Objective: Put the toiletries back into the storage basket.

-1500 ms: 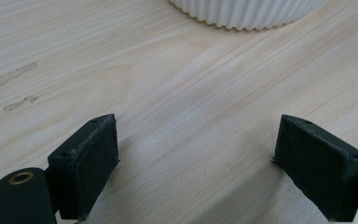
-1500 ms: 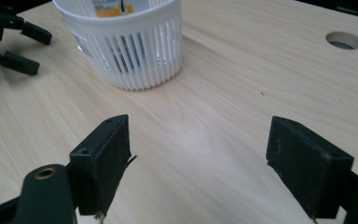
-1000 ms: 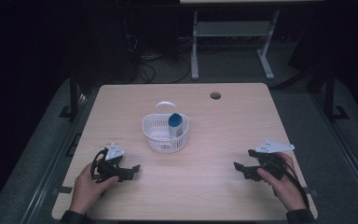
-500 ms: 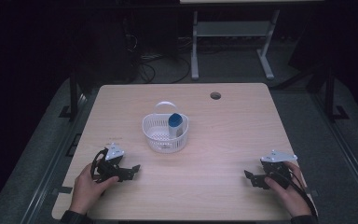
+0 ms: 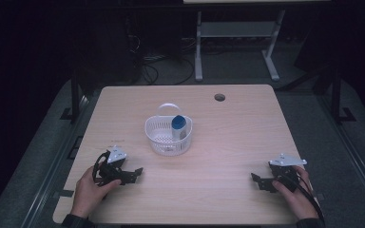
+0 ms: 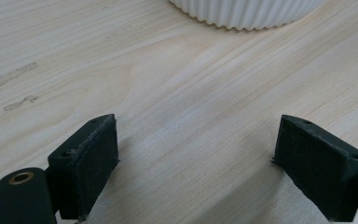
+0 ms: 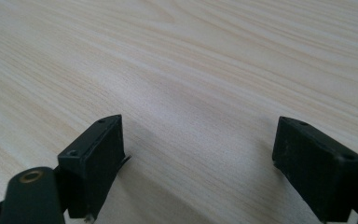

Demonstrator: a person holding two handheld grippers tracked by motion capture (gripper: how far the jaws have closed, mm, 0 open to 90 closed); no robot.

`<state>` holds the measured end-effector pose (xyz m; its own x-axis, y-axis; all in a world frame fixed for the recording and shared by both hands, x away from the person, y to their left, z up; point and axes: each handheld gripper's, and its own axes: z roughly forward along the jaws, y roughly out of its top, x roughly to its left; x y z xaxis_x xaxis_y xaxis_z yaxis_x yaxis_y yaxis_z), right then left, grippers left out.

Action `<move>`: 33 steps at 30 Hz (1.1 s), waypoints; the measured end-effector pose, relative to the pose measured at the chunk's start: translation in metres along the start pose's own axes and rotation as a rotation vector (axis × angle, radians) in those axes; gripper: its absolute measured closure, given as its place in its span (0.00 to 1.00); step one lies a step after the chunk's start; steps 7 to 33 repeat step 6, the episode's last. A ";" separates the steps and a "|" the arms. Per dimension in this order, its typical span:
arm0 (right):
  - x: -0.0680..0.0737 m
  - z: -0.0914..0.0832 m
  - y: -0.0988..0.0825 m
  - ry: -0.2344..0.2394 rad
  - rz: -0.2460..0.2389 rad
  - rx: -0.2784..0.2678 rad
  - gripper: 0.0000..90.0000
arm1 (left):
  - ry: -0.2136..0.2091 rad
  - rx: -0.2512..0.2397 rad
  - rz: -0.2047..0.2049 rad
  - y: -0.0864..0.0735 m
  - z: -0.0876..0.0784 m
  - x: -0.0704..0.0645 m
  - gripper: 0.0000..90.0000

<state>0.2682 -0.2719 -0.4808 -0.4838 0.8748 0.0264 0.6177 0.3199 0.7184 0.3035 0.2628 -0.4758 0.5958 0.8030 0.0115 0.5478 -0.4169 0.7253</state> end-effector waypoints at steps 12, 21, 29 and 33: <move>0.000 0.000 -0.001 -0.002 0.003 -0.011 0.17 | 0.000 0.000 0.000 0.000 0.000 0.000 0.14; 0.000 0.000 -0.001 -0.002 0.003 -0.011 0.17 | 0.000 0.000 0.000 0.000 0.000 0.000 0.14; 0.000 0.000 -0.001 -0.002 0.003 -0.011 0.17 | 0.000 0.000 0.000 0.000 0.000 0.000 0.14; 0.000 0.000 -0.001 -0.002 0.003 -0.011 0.17 | 0.000 0.000 0.000 0.000 0.000 0.000 0.14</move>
